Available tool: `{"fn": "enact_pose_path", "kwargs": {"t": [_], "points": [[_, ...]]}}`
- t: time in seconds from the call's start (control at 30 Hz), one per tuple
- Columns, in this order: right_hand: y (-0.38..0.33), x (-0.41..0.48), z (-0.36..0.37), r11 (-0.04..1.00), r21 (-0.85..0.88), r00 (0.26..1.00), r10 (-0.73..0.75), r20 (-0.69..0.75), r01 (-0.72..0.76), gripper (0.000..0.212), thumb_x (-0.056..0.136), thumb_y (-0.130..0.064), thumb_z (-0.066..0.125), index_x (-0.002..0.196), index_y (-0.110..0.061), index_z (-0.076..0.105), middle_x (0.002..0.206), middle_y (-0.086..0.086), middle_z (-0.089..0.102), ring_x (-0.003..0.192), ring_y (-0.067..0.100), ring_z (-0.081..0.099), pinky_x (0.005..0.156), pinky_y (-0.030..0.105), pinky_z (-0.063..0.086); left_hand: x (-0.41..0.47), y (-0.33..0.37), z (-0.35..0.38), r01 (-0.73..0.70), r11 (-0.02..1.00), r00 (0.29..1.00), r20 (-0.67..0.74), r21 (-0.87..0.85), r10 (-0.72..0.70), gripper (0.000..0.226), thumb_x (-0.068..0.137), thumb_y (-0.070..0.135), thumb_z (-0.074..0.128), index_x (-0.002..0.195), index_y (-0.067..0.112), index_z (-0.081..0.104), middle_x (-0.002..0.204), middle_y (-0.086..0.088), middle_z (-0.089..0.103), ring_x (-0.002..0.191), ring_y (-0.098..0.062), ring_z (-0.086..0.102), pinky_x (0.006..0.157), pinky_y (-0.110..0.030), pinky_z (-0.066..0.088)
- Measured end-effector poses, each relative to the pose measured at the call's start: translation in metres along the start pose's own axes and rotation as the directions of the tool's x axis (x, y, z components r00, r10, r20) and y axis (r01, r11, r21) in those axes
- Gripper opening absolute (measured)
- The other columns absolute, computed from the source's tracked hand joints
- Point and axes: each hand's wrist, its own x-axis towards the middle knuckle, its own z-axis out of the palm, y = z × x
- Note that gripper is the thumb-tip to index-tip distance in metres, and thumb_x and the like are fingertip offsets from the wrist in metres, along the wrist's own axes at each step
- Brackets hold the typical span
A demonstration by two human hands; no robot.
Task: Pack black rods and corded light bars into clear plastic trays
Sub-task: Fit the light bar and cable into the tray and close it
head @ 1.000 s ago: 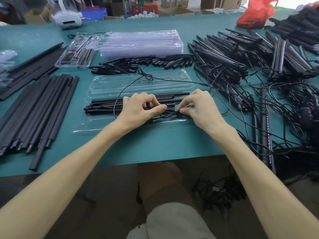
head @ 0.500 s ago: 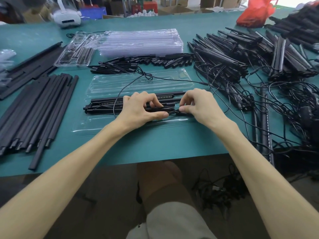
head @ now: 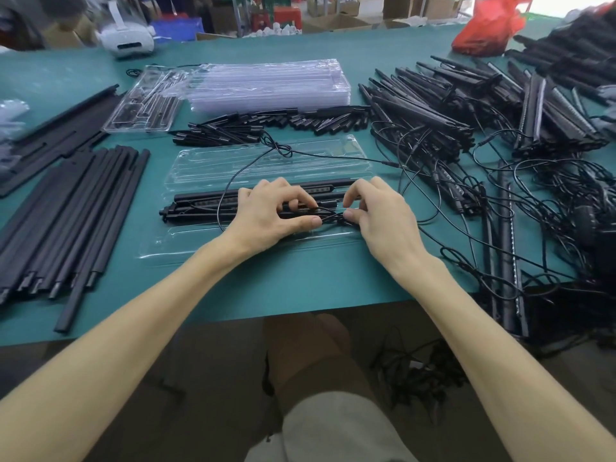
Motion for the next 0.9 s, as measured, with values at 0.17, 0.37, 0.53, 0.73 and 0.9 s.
{"fn": "enact_pose_path", "kwargs": {"t": [0.17, 0.37, 0.53, 0.73, 0.9], "points": [[-0.0027, -0.0034, -0.0018, 0.998, -0.031, 0.998, -0.054, -0.014, 0.054, 0.010, 0.096, -0.016, 0.064, 0.098, -0.024, 0.056, 0.089, -0.005, 0.049, 0.082, 0.018, 0.050, 0.066, 0.036, 0.043, -0.0033, 0.0035, 0.0005, -0.038, 0.999, 0.999, -0.016, -0.036, 0.037, 0.030, 0.082, 0.054, 0.074, 0.107, 0.039, 0.066, 0.089, 0.010, 0.055, 0.090, -0.003, 0.046, 0.089, -0.036, 0.027], [-0.0020, -0.0058, -0.0010, 0.996, -0.065, 0.998, -0.065, -0.026, 0.063, 0.007, 0.098, -0.015, 0.062, 0.098, -0.022, 0.059, 0.089, -0.007, 0.044, 0.080, 0.015, 0.043, 0.063, 0.032, 0.035, -0.0038, 0.0046, -0.0005, -0.048, 0.999, 0.999, -0.002, -0.022, 0.048, 0.026, 0.084, 0.054, 0.072, 0.105, 0.040, 0.064, 0.088, 0.009, 0.054, 0.089, -0.008, 0.046, 0.091, -0.038, 0.028], [-0.0038, -0.0082, -0.0017, 0.994, -0.064, 0.995, -0.088, -0.039, 0.085, 0.010, 0.098, -0.017, 0.061, 0.105, -0.021, 0.056, 0.094, -0.005, 0.048, 0.087, 0.018, 0.049, 0.066, 0.036, 0.040, -0.0053, 0.0038, 0.0013, -0.058, 0.998, 0.998, -0.027, -0.003, 0.058, 0.025, 0.084, 0.055, 0.071, 0.104, 0.041, 0.065, 0.087, 0.010, 0.053, 0.089, -0.009, 0.047, 0.092, -0.039, 0.030], [-0.0035, -0.0082, -0.0007, 0.982, -0.131, 0.990, -0.142, -0.025, 0.137, 0.023, 0.099, -0.016, 0.059, 0.120, -0.026, 0.055, 0.097, -0.003, 0.048, 0.089, 0.019, 0.048, 0.063, 0.033, 0.035, -0.0037, 0.0020, 0.0021, -0.036, 0.999, 0.999, -0.029, 0.000, 0.036, 0.026, 0.082, 0.058, 0.070, 0.103, 0.043, 0.068, 0.087, 0.013, 0.053, 0.089, 0.000, 0.044, 0.087, -0.035, 0.027], [-0.0027, -0.0085, 0.0010, 0.979, -0.159, 0.991, -0.134, -0.022, 0.129, 0.024, 0.100, -0.016, 0.058, 0.120, -0.029, 0.056, 0.092, -0.003, 0.042, 0.083, 0.017, 0.042, 0.060, 0.031, 0.031, -0.0008, 0.0022, 0.0010, -0.008, 1.000, 1.000, 0.024, 0.019, 0.008, 0.028, 0.082, 0.060, 0.068, 0.102, 0.041, 0.072, 0.091, 0.009, 0.054, 0.093, -0.011, 0.046, 0.082, -0.032, 0.021]]}}
